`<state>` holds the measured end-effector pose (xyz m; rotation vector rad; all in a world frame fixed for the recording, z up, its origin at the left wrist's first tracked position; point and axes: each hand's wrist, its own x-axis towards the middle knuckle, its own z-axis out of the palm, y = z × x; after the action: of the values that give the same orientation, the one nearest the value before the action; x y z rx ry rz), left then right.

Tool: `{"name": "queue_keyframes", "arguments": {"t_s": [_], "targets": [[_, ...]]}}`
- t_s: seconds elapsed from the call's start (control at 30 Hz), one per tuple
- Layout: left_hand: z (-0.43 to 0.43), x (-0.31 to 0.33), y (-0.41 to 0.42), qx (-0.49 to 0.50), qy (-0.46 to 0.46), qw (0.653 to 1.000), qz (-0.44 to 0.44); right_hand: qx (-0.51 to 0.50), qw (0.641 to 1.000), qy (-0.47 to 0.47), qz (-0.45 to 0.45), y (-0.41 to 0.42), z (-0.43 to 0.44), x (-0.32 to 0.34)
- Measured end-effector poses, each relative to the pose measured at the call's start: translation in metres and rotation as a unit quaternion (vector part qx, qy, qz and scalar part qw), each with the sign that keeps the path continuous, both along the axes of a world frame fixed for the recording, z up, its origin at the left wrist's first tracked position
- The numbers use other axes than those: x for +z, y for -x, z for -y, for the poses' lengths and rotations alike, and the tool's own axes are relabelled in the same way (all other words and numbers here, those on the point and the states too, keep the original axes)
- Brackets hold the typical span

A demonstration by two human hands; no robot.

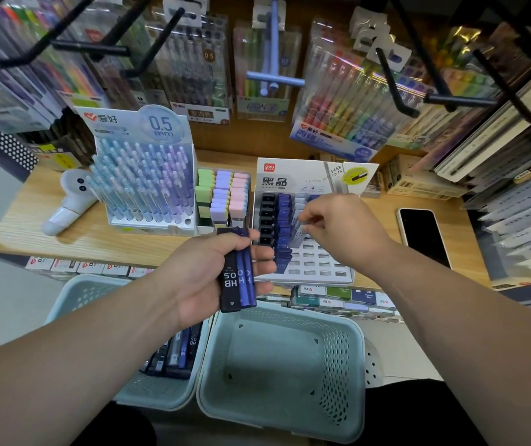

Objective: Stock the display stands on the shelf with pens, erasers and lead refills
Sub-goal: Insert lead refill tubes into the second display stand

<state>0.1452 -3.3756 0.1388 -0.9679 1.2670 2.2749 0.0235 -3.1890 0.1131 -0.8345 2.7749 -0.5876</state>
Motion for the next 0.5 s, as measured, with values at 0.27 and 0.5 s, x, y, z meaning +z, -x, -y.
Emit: {"name": "queue_keyframes", "arguments": {"t_s": [0.27,0.5], "targets": [[-0.001,0.004,-0.002,-0.052,-0.021,0.998,-0.015,0.023,1.000,-0.007,-0.017,-0.001,0.001,-0.008],[-0.005,0.006,-0.003,-0.116,-0.023,0.991,-0.063,-0.007,0.925,0.204,0.320,-0.024,0.026,0.037]]}}
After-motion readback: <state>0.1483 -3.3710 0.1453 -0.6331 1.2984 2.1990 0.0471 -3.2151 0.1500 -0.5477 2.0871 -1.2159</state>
